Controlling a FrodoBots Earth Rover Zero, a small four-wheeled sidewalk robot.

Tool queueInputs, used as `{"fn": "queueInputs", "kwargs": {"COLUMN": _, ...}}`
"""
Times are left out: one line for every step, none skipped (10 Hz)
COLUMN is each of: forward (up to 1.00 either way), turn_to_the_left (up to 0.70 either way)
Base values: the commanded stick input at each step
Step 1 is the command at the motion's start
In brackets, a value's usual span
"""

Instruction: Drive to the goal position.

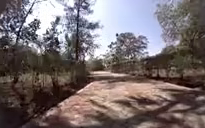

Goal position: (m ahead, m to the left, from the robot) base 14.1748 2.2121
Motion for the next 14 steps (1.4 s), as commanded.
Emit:
{"fn": "queueInputs", "kwargs": {"forward": 1.0, "turn_to_the_left": 0.0}}
{"fn": "queueInputs", "kwargs": {"forward": 1.0, "turn_to_the_left": 0.0}}
{"fn": "queueInputs", "kwargs": {"forward": 1.0, "turn_to_the_left": 0.0}}
{"fn": "queueInputs", "kwargs": {"forward": 1.0, "turn_to_the_left": 0.0}}
{"fn": "queueInputs", "kwargs": {"forward": 1.0, "turn_to_the_left": 0.0}}
{"fn": "queueInputs", "kwargs": {"forward": 1.0, "turn_to_the_left": 0.0}}
{"fn": "queueInputs", "kwargs": {"forward": 1.0, "turn_to_the_left": 0.0}}
{"fn": "queueInputs", "kwargs": {"forward": 1.0, "turn_to_the_left": 0.0}}
{"fn": "queueInputs", "kwargs": {"forward": 1.0, "turn_to_the_left": 0.0}}
{"fn": "queueInputs", "kwargs": {"forward": 1.0, "turn_to_the_left": 0.0}}
{"fn": "queueInputs", "kwargs": {"forward": 1.0, "turn_to_the_left": 0.0}}
{"fn": "queueInputs", "kwargs": {"forward": 1.0, "turn_to_the_left": 0.0}}
{"fn": "queueInputs", "kwargs": {"forward": 1.0, "turn_to_the_left": 0.0}}
{"fn": "queueInputs", "kwargs": {"forward": 1.0, "turn_to_the_left": 0.0}}
